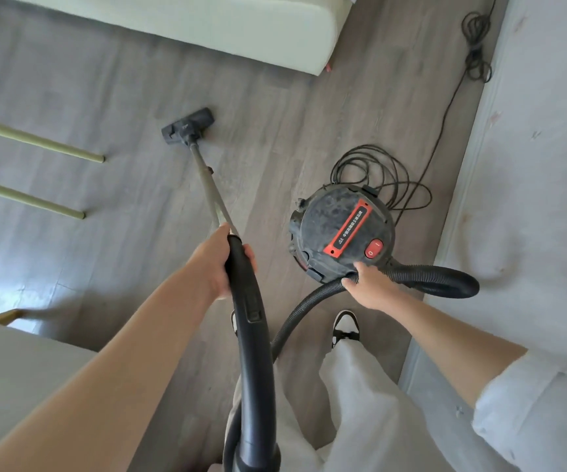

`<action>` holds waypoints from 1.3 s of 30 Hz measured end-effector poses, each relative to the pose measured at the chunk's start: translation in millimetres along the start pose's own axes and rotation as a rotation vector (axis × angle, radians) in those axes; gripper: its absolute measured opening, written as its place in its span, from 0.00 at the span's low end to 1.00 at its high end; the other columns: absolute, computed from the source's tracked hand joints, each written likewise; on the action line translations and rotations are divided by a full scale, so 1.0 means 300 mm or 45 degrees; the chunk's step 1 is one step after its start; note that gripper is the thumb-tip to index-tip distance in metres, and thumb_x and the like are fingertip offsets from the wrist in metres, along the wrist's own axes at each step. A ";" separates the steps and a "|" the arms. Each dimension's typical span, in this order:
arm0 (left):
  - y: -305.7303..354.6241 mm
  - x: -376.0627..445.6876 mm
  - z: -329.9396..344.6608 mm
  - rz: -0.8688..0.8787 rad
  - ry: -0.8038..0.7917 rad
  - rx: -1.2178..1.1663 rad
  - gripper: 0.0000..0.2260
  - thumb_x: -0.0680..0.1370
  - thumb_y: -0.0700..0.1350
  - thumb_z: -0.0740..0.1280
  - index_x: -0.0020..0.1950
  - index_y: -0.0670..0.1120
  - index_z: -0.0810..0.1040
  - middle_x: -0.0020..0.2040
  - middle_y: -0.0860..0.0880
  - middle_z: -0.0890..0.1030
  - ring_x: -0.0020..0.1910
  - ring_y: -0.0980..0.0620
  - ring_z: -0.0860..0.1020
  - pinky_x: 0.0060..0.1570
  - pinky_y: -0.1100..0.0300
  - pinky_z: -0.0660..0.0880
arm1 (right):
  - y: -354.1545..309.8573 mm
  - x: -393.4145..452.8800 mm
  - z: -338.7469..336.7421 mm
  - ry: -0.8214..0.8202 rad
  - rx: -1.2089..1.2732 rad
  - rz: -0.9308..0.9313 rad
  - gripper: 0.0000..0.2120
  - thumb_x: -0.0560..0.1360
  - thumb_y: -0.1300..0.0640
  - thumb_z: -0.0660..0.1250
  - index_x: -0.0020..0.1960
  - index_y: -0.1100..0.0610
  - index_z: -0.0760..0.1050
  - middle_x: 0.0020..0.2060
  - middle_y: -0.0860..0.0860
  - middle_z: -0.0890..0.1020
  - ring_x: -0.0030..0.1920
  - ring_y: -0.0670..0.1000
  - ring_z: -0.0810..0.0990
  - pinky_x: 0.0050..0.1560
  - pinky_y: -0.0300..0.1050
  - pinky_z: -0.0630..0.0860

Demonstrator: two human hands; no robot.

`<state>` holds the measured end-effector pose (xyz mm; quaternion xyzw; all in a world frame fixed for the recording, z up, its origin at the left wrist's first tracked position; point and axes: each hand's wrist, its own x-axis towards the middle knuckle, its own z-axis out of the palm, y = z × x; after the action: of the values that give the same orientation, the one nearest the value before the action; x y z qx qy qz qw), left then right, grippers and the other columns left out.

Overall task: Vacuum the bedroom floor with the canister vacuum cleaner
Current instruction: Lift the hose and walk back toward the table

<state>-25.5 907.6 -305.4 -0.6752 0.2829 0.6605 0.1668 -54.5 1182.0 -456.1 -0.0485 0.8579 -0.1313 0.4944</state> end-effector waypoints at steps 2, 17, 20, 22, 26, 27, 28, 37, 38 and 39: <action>0.057 -0.056 0.004 0.047 -0.034 -0.079 0.14 0.83 0.55 0.65 0.57 0.45 0.70 0.37 0.47 0.75 0.26 0.52 0.74 0.24 0.62 0.76 | -0.134 -0.151 -0.033 -0.212 0.465 -0.136 0.30 0.81 0.39 0.52 0.66 0.64 0.71 0.53 0.59 0.82 0.52 0.54 0.82 0.58 0.55 0.77; 0.411 -0.632 -0.317 0.471 -0.463 0.438 0.24 0.81 0.64 0.61 0.51 0.44 0.80 0.42 0.44 0.79 0.36 0.46 0.79 0.33 0.60 0.77 | -1.232 -0.820 -0.421 -0.350 1.456 -0.486 0.12 0.77 0.66 0.64 0.59 0.67 0.72 0.43 0.62 0.79 0.35 0.58 0.80 0.45 0.59 0.81; 0.450 -0.739 -0.548 0.524 -0.548 0.404 0.31 0.80 0.66 0.61 0.61 0.38 0.77 0.53 0.37 0.78 0.47 0.40 0.81 0.46 0.53 0.81 | -1.458 -0.876 -0.389 -0.163 1.480 -0.439 0.07 0.77 0.65 0.62 0.53 0.59 0.69 0.35 0.58 0.77 0.27 0.54 0.80 0.26 0.46 0.77; 0.495 -0.804 -0.730 0.560 -0.573 0.402 0.32 0.81 0.68 0.59 0.62 0.39 0.78 0.55 0.37 0.81 0.47 0.39 0.82 0.41 0.54 0.82 | -1.638 -0.894 -0.353 -0.086 1.606 -0.426 0.12 0.77 0.65 0.61 0.57 0.54 0.65 0.39 0.60 0.75 0.26 0.55 0.78 0.25 0.44 0.75; 0.611 -0.904 -0.985 0.784 -0.478 0.590 0.34 0.75 0.71 0.63 0.66 0.44 0.78 0.54 0.41 0.86 0.47 0.43 0.85 0.48 0.52 0.82 | -1.886 -0.865 -0.307 -0.010 1.878 -0.437 0.21 0.79 0.65 0.60 0.69 0.53 0.63 0.44 0.62 0.73 0.32 0.56 0.76 0.31 0.48 0.79; 0.648 -0.919 -1.064 0.907 -0.405 0.707 0.34 0.72 0.70 0.67 0.67 0.47 0.78 0.53 0.45 0.86 0.47 0.46 0.85 0.51 0.51 0.83 | -1.961 -0.867 -0.291 -0.009 1.898 -0.438 0.23 0.79 0.65 0.60 0.71 0.52 0.61 0.48 0.63 0.74 0.32 0.56 0.76 0.32 0.48 0.79; 0.688 -0.933 -1.145 1.040 -0.279 0.877 0.32 0.71 0.69 0.71 0.67 0.50 0.76 0.53 0.49 0.86 0.47 0.50 0.86 0.52 0.53 0.82 | -2.042 -0.867 -0.280 -0.026 1.907 -0.444 0.24 0.79 0.65 0.60 0.73 0.52 0.61 0.54 0.65 0.74 0.33 0.56 0.77 0.32 0.48 0.78; 0.952 -0.803 -1.472 1.253 0.208 0.941 0.19 0.72 0.52 0.76 0.60 0.56 0.75 0.51 0.53 0.81 0.50 0.53 0.81 0.45 0.59 0.77 | -2.580 -0.737 -0.269 -0.215 1.991 -0.552 0.21 0.77 0.66 0.63 0.69 0.61 0.65 0.59 0.63 0.71 0.43 0.61 0.79 0.33 0.49 0.81; 0.991 -0.795 -1.496 1.269 0.237 0.873 0.18 0.73 0.50 0.76 0.60 0.55 0.75 0.51 0.52 0.82 0.50 0.51 0.81 0.46 0.58 0.78 | -2.643 -0.719 -0.262 -0.238 2.004 -0.541 0.21 0.77 0.66 0.63 0.69 0.61 0.65 0.57 0.64 0.72 0.42 0.61 0.79 0.33 0.50 0.81; 1.029 -0.788 -1.515 1.288 0.258 0.822 0.18 0.73 0.50 0.76 0.60 0.55 0.75 0.50 0.51 0.82 0.50 0.50 0.82 0.48 0.56 0.80 | -2.701 -0.708 -0.265 -0.280 2.015 -0.539 0.21 0.76 0.67 0.64 0.68 0.61 0.66 0.55 0.64 0.73 0.40 0.60 0.79 0.35 0.50 0.81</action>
<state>158.8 431.6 6.1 -0.4319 0.7692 0.4710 0.0008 -53.2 462.8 -19.4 0.1407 0.4312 -0.7815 0.4285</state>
